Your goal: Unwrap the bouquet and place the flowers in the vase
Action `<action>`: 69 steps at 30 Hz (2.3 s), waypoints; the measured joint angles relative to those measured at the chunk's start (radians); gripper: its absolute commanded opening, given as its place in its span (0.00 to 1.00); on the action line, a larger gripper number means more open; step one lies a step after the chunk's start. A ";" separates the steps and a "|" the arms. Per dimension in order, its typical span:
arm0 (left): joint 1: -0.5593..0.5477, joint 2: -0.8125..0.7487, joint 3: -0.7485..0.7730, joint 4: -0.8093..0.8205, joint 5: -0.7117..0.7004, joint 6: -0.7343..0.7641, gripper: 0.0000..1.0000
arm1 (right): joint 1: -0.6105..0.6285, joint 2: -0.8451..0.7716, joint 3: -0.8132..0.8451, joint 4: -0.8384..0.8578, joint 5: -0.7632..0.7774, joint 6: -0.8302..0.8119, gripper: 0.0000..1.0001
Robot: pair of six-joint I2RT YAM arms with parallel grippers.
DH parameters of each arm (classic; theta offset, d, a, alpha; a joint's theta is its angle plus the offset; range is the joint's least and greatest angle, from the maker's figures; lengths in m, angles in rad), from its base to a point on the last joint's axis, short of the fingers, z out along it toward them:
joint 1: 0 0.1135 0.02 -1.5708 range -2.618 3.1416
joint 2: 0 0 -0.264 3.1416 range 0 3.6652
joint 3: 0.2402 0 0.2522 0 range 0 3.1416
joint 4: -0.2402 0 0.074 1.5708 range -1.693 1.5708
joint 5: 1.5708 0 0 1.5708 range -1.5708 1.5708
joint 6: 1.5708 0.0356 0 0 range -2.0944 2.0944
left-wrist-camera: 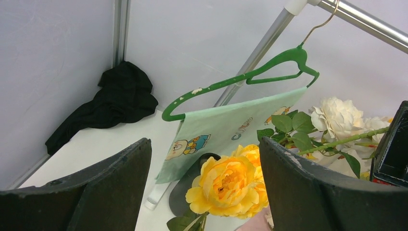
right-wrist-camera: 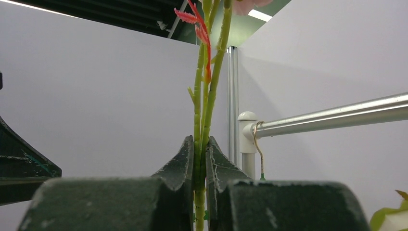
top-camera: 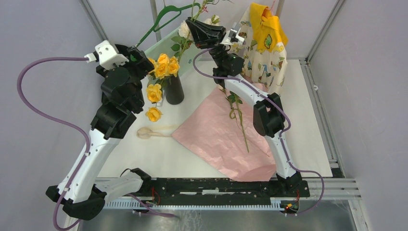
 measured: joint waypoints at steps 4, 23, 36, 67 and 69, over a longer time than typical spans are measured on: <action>0.000 0.000 0.000 0.003 0.000 0.000 0.88 | 0.000 0.000 0.000 0.006 0.007 0.007 0.00; 0.000 0.000 0.000 0.011 0.000 0.004 0.88 | 0.023 -0.074 -0.071 0.077 -0.011 0.074 0.00; 0.000 0.004 -0.005 0.018 0.000 0.007 0.88 | 0.024 -0.029 -0.018 0.057 -0.006 0.061 0.01; 0.000 0.040 -0.017 0.034 -0.010 0.032 0.88 | 0.056 0.091 -0.160 -0.105 -0.071 0.069 0.12; 0.000 0.037 -0.017 0.034 -0.010 0.032 0.88 | 0.062 0.098 -0.171 -0.134 -0.076 0.068 0.29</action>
